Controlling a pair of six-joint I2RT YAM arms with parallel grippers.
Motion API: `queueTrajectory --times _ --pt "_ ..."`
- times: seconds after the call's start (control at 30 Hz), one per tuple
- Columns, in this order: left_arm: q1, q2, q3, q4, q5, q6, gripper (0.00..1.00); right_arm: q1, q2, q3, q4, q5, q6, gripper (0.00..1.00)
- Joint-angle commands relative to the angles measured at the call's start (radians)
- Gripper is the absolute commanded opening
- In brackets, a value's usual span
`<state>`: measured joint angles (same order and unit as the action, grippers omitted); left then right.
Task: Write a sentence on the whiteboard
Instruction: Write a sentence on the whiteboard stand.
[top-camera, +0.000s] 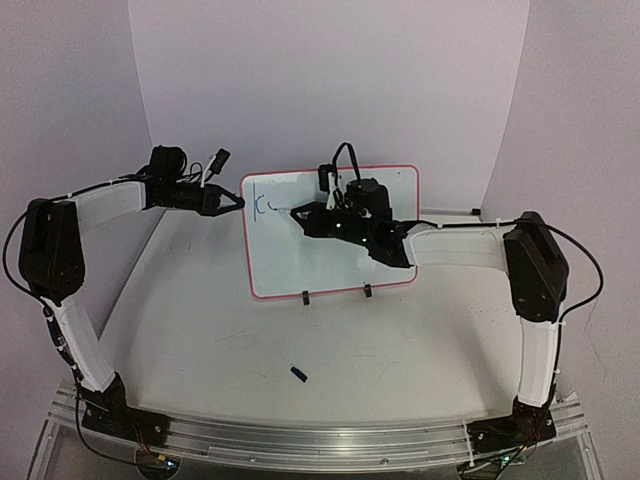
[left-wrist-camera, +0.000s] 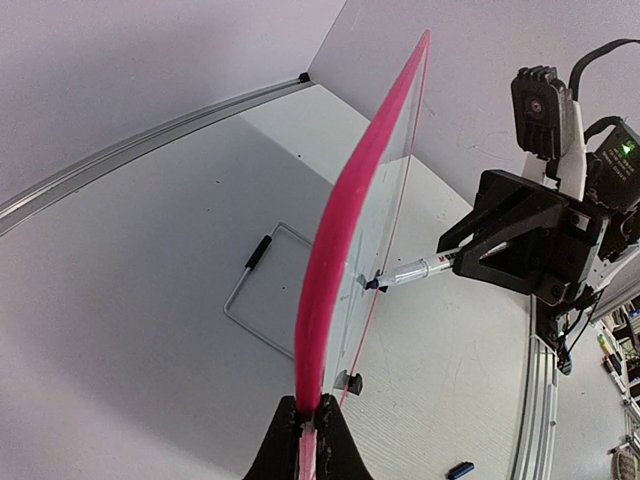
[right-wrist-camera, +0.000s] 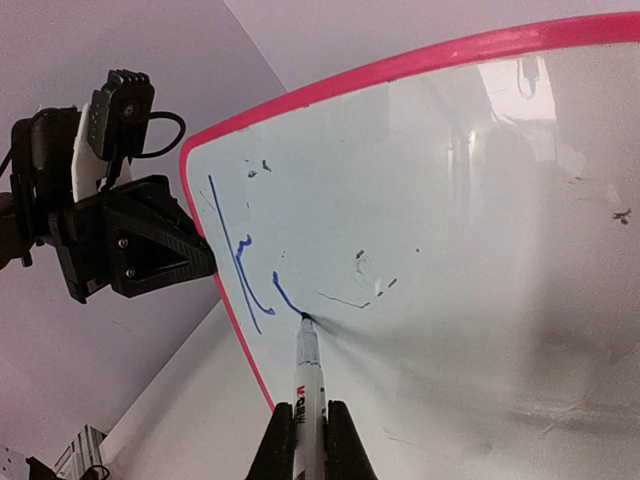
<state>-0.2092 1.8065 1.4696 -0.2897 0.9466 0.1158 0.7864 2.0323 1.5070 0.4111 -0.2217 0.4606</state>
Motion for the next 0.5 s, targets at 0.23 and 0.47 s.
queueTrajectory --times 0.23,0.47 --pt "-0.016 -0.041 -0.006 -0.058 0.019 0.02 0.0 -0.015 -0.038 0.03 0.071 0.04 -0.007 0.0" --pt "-0.017 -0.041 -0.005 -0.058 0.019 0.021 0.0 -0.019 0.009 0.084 0.055 0.004 0.003 0.0"
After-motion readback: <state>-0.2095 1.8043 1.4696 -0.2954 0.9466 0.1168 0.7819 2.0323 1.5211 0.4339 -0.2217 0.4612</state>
